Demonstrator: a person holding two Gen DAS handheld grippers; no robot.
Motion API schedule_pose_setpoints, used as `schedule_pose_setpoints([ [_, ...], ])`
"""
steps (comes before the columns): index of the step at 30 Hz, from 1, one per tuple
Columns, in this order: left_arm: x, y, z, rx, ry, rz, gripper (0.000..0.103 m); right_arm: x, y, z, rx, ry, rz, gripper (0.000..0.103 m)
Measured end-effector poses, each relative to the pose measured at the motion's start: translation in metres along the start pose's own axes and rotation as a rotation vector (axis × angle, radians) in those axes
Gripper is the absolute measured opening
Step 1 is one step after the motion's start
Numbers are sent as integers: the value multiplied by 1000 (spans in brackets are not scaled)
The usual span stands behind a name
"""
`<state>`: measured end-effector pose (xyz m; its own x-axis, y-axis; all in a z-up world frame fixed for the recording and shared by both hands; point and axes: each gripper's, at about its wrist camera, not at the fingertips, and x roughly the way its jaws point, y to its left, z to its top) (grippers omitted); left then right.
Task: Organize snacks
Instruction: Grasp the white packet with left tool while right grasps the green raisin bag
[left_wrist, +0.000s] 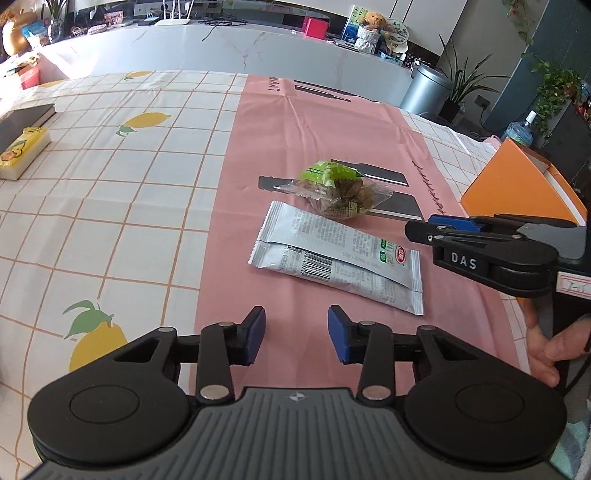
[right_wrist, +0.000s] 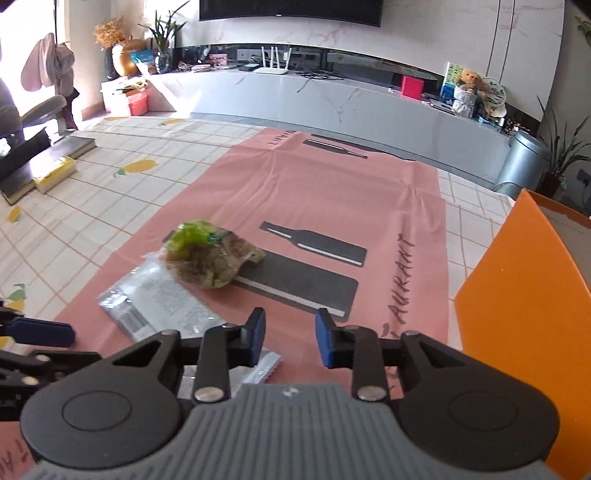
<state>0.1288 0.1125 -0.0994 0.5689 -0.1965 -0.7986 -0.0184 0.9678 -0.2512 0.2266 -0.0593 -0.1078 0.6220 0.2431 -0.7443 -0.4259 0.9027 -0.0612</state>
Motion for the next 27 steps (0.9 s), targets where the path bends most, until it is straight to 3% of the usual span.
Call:
schedule_pose_setpoints([
  [4, 2, 4, 1, -62, 7, -70, 45, 3, -3, -7, 22, 27, 32, 22],
  [7, 3, 4, 3, -90, 5, -82, 46, -3, 2, -14, 28, 38, 92, 22],
  [12, 2, 5, 4, -121, -6, -68, 65, -15, 20, -24, 0, 29, 190, 23],
  [16, 2, 2, 8, -123, -1, -41, 70, -19, 29, -26, 3, 29, 268, 22],
  [19, 4, -3, 11, -123, 4, -27, 74, -21, 27, -27, 19, 30, 261, 22],
  [24, 10, -21, 16, -106, -5, 22, 85, -23, 1, -26, 93, 30, 164, 23],
  [27, 22, -35, 18, -67, 28, 103, 85, -24, -13, -25, 124, 24, 116, 24],
])
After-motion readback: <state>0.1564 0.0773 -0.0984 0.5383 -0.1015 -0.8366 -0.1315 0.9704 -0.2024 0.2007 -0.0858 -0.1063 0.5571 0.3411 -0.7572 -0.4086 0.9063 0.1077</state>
